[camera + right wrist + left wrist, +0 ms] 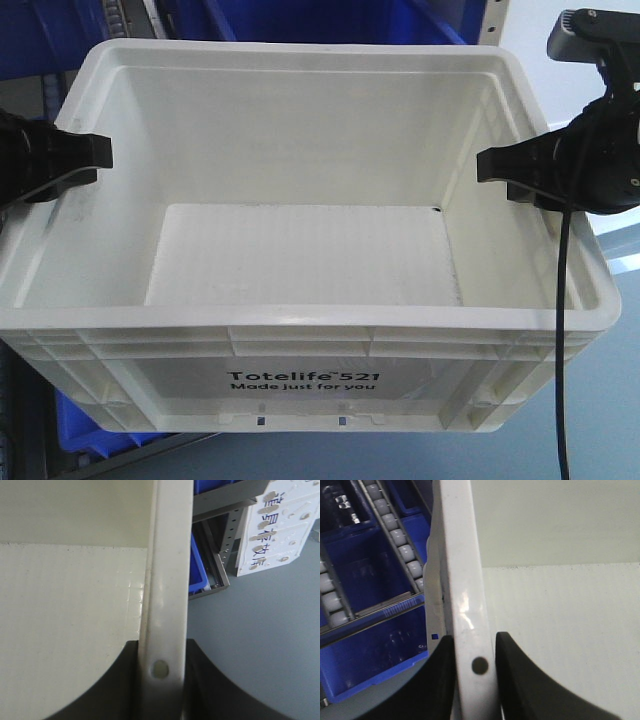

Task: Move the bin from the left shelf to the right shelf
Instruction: 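Carry the held tote up to the other roller shelf of blue bins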

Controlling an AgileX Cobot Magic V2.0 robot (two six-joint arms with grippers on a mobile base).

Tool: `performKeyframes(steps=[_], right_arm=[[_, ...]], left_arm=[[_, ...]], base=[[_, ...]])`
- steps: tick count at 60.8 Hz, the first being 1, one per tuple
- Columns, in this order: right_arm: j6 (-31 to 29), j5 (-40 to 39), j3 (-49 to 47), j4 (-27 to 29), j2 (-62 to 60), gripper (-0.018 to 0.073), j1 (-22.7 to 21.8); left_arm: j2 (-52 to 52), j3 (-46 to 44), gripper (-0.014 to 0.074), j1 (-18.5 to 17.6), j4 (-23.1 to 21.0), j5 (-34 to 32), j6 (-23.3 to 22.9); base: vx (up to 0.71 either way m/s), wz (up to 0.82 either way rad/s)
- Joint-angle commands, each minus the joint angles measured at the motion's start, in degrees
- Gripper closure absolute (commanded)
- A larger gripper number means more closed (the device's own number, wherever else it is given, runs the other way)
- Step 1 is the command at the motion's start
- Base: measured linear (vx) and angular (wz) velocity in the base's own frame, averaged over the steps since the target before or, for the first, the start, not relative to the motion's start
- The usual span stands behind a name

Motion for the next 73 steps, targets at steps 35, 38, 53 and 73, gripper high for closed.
performKeyframes(steps=[35,38,53,73], right_arm=[[-0.22,-5.93,-2.19,-5.15,-2.06,0.0568,-0.95],[-0.22,-5.93,-2.19,-5.15,-2.06,0.0568,-0.95],[-0.22,-5.93,-2.19,-5.15,-2.06,0.0568,-0.95],[-0.22,-5.93,-2.19,-5.15,-2.06,0.0568,-0.95]], left_arm=[[-2.32,-2.34,0.0603,0.20,2.59,-5.86,1.61],[-2.32,-2.34,0.0603,0.20,2.59,-5.86,1.61],[-2.32,-2.34,0.0603,0.20,2.59,-5.86,1.61],[-2.32,-2.34,0.0603,0.20,2.59,-5.86,1.61]], base=[[0.05,0.35],[0.03,0.32],[0.02,0.31],[0.01,0.27]])
